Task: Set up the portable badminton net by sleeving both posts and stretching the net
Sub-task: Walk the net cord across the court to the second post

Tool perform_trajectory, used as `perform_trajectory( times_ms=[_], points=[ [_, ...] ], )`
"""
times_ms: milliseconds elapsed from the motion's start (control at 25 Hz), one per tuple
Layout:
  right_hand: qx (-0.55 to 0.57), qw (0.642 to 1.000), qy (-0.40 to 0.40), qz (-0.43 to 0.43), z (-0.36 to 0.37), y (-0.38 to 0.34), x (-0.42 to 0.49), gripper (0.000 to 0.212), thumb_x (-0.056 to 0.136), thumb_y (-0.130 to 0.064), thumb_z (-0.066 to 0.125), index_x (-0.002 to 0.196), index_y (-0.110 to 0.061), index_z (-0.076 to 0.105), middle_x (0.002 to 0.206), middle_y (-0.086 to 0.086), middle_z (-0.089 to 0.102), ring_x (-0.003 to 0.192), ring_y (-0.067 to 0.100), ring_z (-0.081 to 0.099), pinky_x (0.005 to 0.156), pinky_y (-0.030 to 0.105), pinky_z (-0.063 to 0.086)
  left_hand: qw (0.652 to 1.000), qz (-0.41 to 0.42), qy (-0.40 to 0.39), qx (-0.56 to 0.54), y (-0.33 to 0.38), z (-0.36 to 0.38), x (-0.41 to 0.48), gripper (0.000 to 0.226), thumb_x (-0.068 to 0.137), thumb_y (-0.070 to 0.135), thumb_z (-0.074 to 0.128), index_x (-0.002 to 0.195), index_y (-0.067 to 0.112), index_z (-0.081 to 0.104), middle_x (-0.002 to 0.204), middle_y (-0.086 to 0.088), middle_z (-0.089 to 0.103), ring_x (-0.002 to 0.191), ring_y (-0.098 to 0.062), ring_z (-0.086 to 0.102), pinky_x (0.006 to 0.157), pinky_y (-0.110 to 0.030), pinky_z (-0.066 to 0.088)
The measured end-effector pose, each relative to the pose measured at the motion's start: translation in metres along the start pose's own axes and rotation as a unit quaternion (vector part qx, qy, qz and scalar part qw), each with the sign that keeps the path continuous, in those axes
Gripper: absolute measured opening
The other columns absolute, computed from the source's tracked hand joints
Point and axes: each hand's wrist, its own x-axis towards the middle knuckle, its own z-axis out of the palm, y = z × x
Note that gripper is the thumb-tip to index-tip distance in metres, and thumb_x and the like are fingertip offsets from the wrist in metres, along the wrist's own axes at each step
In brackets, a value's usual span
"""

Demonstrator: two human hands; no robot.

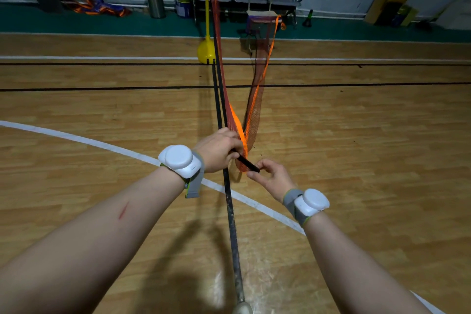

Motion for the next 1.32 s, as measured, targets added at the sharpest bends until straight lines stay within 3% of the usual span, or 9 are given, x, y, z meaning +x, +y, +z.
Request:
perform_trajectory(
  times_ms=[200, 320, 400, 600, 760, 960, 1080, 1240, 1320],
  points=[
    [0.048, 0.998, -0.004, 0.031, 0.009, -0.005, -0.01, 0.022, 0.081, -0.008, 0.067, 0.073, -0.021, 0.052, 0.069, -0.002, 0.05, 0.071, 0.015, 0.05, 0.074, 0.024, 0.045, 1.0, -0.021, 0.005, -0.002, -0.015, -0.009, -0.022, 0.017, 0.092, 0.02, 0.051, 0.103, 0.013, 0.062, 0.107, -0.001, 0.054, 0.107, -0.017, 0.042, 0.091, -0.026, 0.036],
    [0.013, 0.999, -0.005, 0.038, 0.014, -0.01, -0.021, 0.022, 0.084, -0.016, 0.065, 0.068, -0.02, 0.051, 0.064, -0.004, 0.05, 0.061, 0.01, 0.047, 0.057, 0.008, 0.039, 0.999, -0.032, -0.004, 0.002, -0.024, -0.015, -0.032, 0.018, 0.092, 0.021, 0.05, 0.104, 0.013, 0.062, 0.11, -0.002, 0.055, 0.109, -0.017, 0.042, 0.095, -0.029, 0.037],
    [-0.019, 0.999, 0.004, 0.04, 0.022, -0.017, -0.03, 0.026, 0.086, -0.02, 0.062, 0.065, -0.022, 0.048, 0.061, -0.007, 0.045, 0.057, 0.007, 0.039, 0.051, 0.009, 0.033, 0.999, -0.037, -0.007, 0.001, -0.028, -0.014, -0.04, 0.017, 0.093, 0.02, 0.05, 0.104, 0.013, 0.061, 0.11, -0.001, 0.054, 0.11, -0.017, 0.042, 0.095, -0.031, 0.038],
    [0.035, 0.999, 0.036, 0.008, 0.045, -0.028, -0.053, 0.005, 0.087, -0.016, 0.061, 0.084, -0.013, 0.065, 0.071, -0.005, 0.055, 0.067, 0.007, 0.047, 0.061, 0.011, 0.037, 0.999, -0.04, -0.009, -0.003, -0.032, -0.009, -0.053, 0.017, 0.093, 0.017, 0.049, 0.106, 0.013, 0.06, 0.113, -0.004, 0.051, 0.113, -0.018, 0.042, 0.096, -0.033, 0.038],
    [0.059, 0.996, 0.071, -0.008, 0.056, -0.036, -0.068, 0.017, 0.085, -0.012, 0.063, 0.098, -0.002, 0.069, 0.089, 0.001, 0.062, 0.08, 0.007, 0.054, 0.07, 0.005, 0.04, 1.0, -0.024, 0.006, 0.017, -0.024, -0.006, -0.059, 0.02, 0.092, 0.015, 0.049, 0.11, 0.013, 0.059, 0.116, -0.005, 0.05, 0.113, -0.02, 0.044, 0.096, -0.039, 0.043],
    [0.051, 0.996, 0.064, -0.024, 0.049, -0.046, -0.074, 0.021, 0.086, -0.012, 0.063, 0.104, -0.003, 0.069, 0.078, -0.01, 0.055, 0.078, 0.007, 0.053, 0.069, 0.006, 0.039, 1.0, 0.007, -0.008, 0.021, -0.001, -0.005, -0.061, 0.036, 0.089, 0.01, 0.051, 0.124, 0.015, 0.051, 0.131, -0.002, 0.045, 0.122, -0.019, 0.042, 0.1, -0.036, 0.042],
    [0.028, 0.998, 0.046, -0.023, 0.04, -0.043, -0.074, 0.024, 0.087, -0.011, 0.061, 0.109, -0.003, 0.066, 0.077, -0.013, 0.05, 0.078, 0.004, 0.051, 0.074, 0.015, 0.037, 0.998, 0.053, -0.013, 0.003, 0.016, 0.003, -0.066, 0.037, 0.082, 0.004, 0.048, 0.115, 0.018, 0.058, 0.124, 0.001, 0.053, 0.119, -0.015, 0.046, 0.095, -0.027, 0.04],
    [-0.014, 0.997, 0.049, -0.049, 0.029, -0.038, -0.082, 0.023, 0.083, 0.0, 0.061, 0.105, -0.003, 0.066, 0.079, -0.009, 0.044, 0.073, -0.003, 0.047, 0.07, 0.001, 0.036, 0.999, 0.034, -0.011, 0.004, 0.035, 0.009, -0.068, 0.026, 0.081, 0.011, 0.05, 0.104, 0.015, 0.062, 0.107, 0.001, 0.056, 0.109, -0.016, 0.045, 0.084, -0.021, 0.035],
    [-0.021, 0.996, 0.074, -0.048, 0.025, -0.034, -0.083, 0.016, 0.079, 0.003, 0.062, 0.092, -0.006, 0.064, 0.084, -0.003, 0.045, 0.072, -0.001, 0.046, 0.072, 0.004, 0.039, 1.0, 0.023, -0.006, -0.002, 0.042, 0.007, -0.069, 0.019, 0.08, 0.014, 0.053, 0.096, 0.015, 0.062, 0.093, 0.006, 0.05, 0.102, -0.016, 0.045, 0.083, -0.026, 0.039]
  ],
)
